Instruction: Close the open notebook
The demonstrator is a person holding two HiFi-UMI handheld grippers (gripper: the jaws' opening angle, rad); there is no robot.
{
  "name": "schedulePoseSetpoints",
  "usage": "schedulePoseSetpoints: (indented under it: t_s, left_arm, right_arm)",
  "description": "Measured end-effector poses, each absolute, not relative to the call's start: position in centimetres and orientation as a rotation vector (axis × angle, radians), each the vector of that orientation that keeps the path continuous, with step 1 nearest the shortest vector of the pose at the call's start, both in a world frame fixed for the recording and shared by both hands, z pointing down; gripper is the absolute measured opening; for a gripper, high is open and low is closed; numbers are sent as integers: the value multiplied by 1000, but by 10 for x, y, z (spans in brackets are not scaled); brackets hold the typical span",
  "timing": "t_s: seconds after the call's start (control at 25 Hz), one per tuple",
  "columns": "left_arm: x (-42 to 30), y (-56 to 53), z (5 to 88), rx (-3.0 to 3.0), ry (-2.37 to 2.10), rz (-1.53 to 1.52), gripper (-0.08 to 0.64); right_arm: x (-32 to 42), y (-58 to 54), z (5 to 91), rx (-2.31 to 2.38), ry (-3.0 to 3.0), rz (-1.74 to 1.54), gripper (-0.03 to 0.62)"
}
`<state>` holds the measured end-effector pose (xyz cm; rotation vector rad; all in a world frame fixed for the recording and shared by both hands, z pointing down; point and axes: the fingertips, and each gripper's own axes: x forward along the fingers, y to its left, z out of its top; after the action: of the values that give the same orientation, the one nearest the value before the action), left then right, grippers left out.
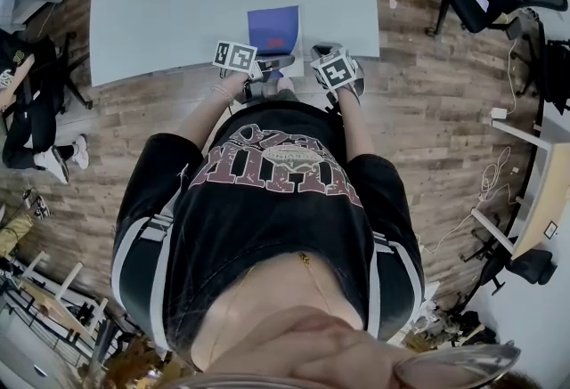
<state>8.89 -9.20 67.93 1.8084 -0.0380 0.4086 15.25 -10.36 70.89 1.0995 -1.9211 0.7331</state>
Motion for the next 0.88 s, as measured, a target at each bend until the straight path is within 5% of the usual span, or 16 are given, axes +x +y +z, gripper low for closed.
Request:
schedulePoseSetpoints:
  t_s: [0.64,0.88]
  left_arm:
    - [80,-102,675,1805,-79,309,210]
    - [66,-113,680,1851,-170,306,49]
  right_arm:
    - [153,-103,710,1108,-1924,728,20]
    - [148,-110,704,1111,-1939,709,20]
